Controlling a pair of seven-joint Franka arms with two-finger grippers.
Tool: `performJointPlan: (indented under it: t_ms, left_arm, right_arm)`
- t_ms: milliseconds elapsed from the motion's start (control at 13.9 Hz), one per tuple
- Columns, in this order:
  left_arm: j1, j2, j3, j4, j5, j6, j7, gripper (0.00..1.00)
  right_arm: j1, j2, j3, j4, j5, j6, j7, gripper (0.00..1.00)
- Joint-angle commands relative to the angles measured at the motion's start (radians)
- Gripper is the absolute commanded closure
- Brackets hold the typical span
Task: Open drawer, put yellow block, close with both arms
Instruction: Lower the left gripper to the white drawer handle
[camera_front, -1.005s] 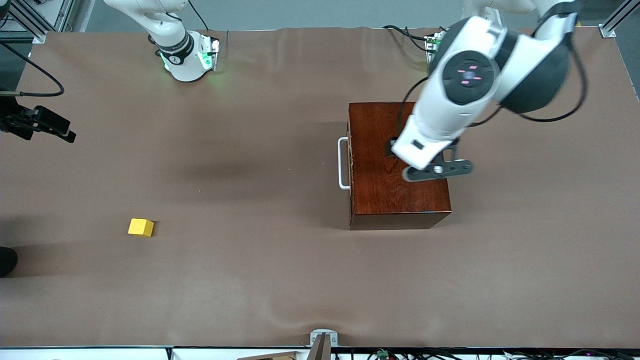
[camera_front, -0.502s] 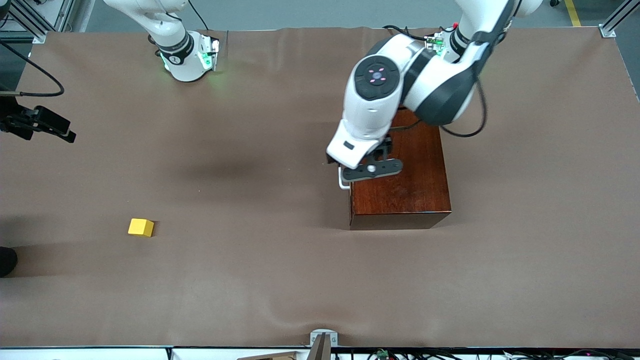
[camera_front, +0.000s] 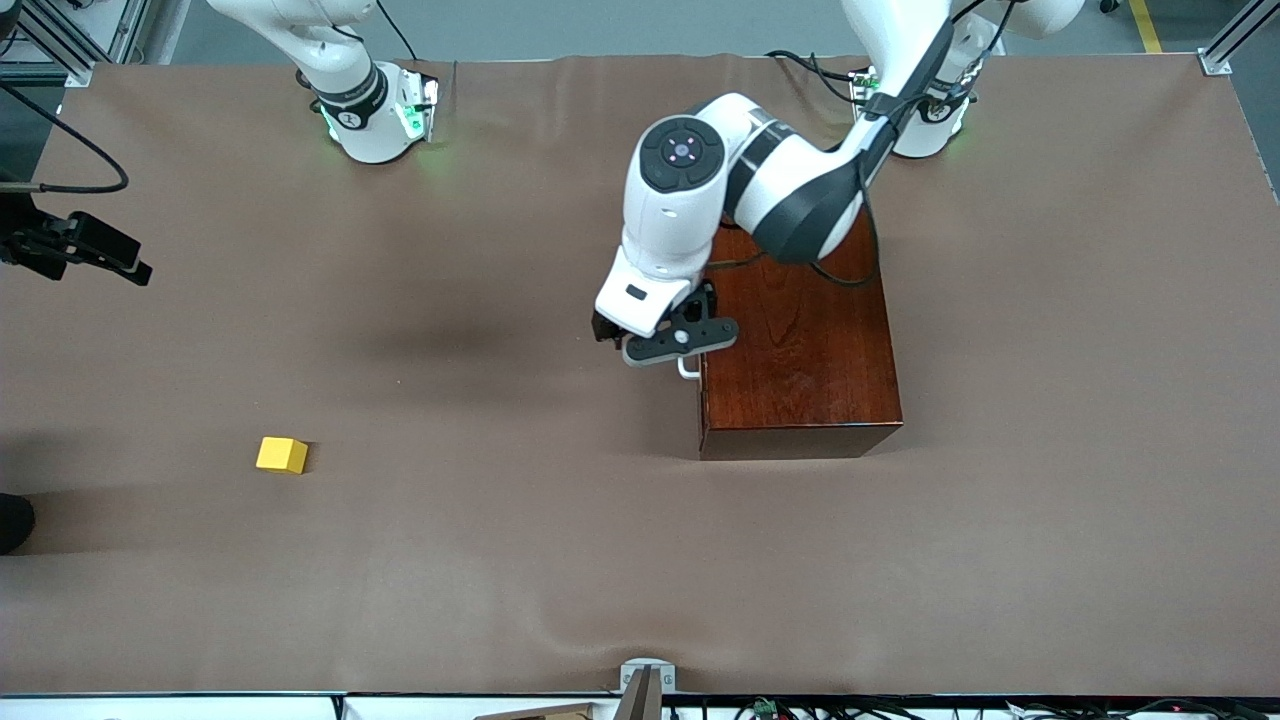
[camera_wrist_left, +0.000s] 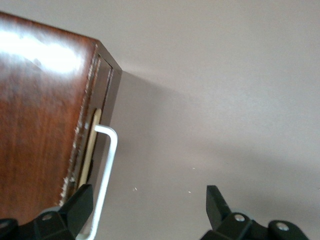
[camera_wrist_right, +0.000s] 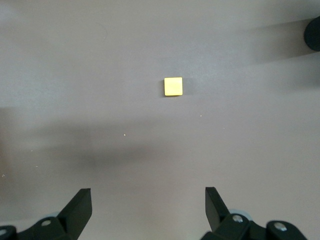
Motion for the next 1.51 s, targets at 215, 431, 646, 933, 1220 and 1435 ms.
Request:
performJointPlan:
  t_ms: [215,431,646,933,1220,1435]
  left_arm:
    - [-0.054,0.008,0.026,0.039,0.019,0.055,-0.133,0.00]
    - [-0.079,0.011,0.028,0.038,0.025,0.057,-0.105,0.00]
    - [-0.083,0.013,0.023,0.036,0.082,0.043,-0.050,0.00]
    - [-0.126,0.066,0.026,0.036,0.125,-0.029,0.016,0.00]
    - [-0.126,0.109,0.028,0.039,0.191,-0.043,0.083,0.00]
    - [-0.133,0.130,0.026,0.038,0.229,-0.047,0.101,0.00]
  right_arm:
    - [-0.005,-0.005,0.007,0.003,-0.009,-0.008,-0.008,0.00]
    - [-0.005,-0.005,0.007,0.003,-0.009,-0.008,-0.008,0.00]
    - [-0.005,-0.005,0.007,0.003,-0.009,-0.008,-0.008,0.00]
    - [-0.005,-0.005,0.005,0.003,-0.009,-0.008,-0.008,0.00]
    - [-0.005,-0.005,0.007,0.003,-0.009,-0.008,-0.008,0.00]
    - [-0.005,-0.005,0.005,0.003,-0.009,-0.008,-0.008,0.00]
